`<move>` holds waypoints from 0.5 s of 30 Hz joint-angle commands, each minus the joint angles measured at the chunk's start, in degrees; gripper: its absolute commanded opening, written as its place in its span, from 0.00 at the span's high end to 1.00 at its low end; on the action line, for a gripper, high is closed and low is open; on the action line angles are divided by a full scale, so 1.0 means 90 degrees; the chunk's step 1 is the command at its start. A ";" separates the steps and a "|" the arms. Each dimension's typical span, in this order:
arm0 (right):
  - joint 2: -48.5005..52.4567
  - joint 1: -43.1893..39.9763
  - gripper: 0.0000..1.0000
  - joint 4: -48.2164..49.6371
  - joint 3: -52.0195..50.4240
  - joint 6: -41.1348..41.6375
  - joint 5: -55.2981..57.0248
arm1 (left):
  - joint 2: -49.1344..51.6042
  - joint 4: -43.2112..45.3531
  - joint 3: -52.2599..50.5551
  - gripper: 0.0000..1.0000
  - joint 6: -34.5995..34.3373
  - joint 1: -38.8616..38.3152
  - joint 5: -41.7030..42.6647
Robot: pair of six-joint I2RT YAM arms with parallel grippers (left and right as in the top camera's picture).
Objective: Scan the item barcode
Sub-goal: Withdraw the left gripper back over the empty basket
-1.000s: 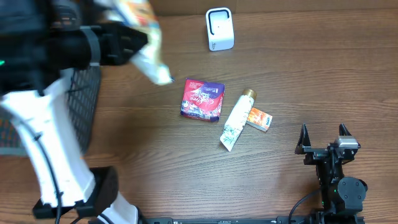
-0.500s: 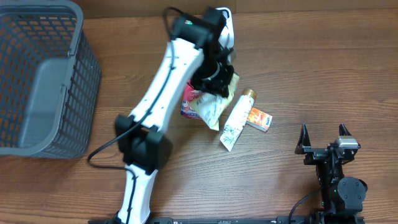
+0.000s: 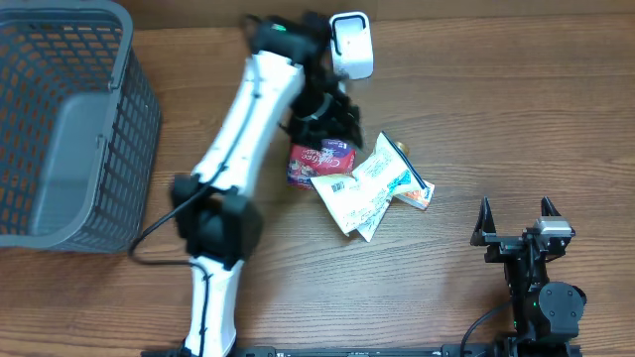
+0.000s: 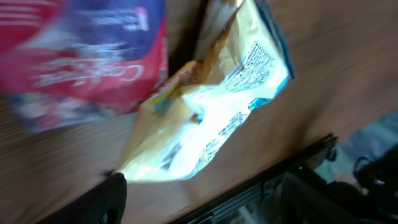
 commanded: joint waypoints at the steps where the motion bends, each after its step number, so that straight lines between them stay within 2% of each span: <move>1: -0.0058 0.0032 0.00 0.0041 -0.0066 -0.0024 0.0036 | -0.1326 -0.0019 0.0274 0.28 0.0034 0.0629 0.0087; 4: -0.0058 0.0032 0.00 0.0041 -0.0066 -0.0024 0.0036 | -0.2302 -0.0019 0.0274 0.26 0.0032 0.1338 -0.0272; 8: -0.0058 0.0032 0.00 0.0041 -0.0066 -0.0024 0.0036 | -0.3407 -0.0019 0.0274 0.02 0.0032 0.2334 -0.0738; 15: -0.0058 0.0032 0.00 0.0041 -0.0066 -0.0024 0.0036 | -0.4301 -0.0017 0.0272 0.00 -0.0153 0.3961 -0.2329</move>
